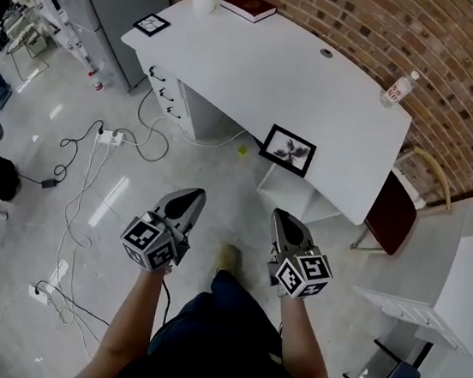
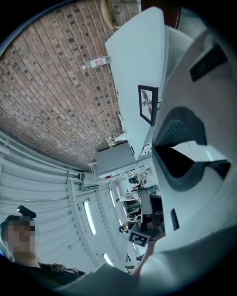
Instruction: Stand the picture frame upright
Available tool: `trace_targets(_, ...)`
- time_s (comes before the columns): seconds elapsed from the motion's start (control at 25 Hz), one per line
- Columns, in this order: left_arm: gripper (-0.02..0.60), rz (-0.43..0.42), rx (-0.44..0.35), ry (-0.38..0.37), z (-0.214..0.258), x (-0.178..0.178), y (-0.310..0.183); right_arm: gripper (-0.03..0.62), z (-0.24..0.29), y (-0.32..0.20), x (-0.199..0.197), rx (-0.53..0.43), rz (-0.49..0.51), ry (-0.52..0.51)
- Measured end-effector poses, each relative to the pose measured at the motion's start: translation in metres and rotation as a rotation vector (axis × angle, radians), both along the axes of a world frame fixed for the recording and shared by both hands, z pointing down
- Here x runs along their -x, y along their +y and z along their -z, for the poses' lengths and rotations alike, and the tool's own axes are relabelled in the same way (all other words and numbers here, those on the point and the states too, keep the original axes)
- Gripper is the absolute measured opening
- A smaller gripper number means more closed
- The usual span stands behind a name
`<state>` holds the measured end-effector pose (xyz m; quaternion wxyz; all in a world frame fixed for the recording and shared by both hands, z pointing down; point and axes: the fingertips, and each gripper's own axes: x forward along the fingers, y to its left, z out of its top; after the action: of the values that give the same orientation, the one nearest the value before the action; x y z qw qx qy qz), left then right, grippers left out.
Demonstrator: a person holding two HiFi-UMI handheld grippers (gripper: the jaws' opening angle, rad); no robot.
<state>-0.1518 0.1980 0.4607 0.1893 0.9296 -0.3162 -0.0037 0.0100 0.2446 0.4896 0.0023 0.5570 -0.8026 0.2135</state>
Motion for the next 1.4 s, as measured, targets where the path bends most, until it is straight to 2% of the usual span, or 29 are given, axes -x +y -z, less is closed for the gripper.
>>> trace_targets(0.2,0.001,-0.050,0.026,-0.003,-0.012,-0.023,-0.030,0.002,-0.018,-0.033,-0.007,0.040,-0.021,-0.004)
trace_targets(0.52,0.002,-0.135,0.046,-0.026,-0.026,-0.066,-0.069,0.002,-0.047,-0.070,-0.031,0.115,-0.084,-0.082)
trace_targets(0.84,0.003,-0.182,0.106,-0.044,-0.044,-0.097,-0.097,0.002,-0.074,-0.092,-0.048,0.176,-0.118,-0.136)
trace_targets(0.92,0.015,-0.199,0.120,-0.056,-0.049,-0.102,-0.099,0.002,-0.078,-0.093,-0.049,0.191,-0.136,-0.177)
trace_targets(0.96,0.041,-0.208,0.129,-0.062,-0.052,-0.105,-0.100,0.002,-0.080,-0.093,-0.049,0.196,-0.145,-0.201)
trace_targets(1.12,0.042,-0.239,0.170,-0.081,-0.070,-0.116,-0.111,0.002,-0.087,-0.099,-0.051,0.216,-0.195,-0.278)
trace_targets(1.2,0.090,-0.254,0.205,-0.073,-0.080,-0.120,-0.118,0.021,-0.091,-0.101,-0.050,0.227,-0.232,-0.314)
trace_targets(1.36,0.094,-0.309,0.256,-0.071,-0.097,-0.131,-0.134,0.026,-0.101,-0.108,-0.054,0.227,-0.326,-0.383)
trace_targets(1.4,0.094,-0.334,0.265,-0.073,-0.101,-0.136,-0.137,0.050,-0.103,-0.110,-0.055,0.225,-0.349,-0.407)
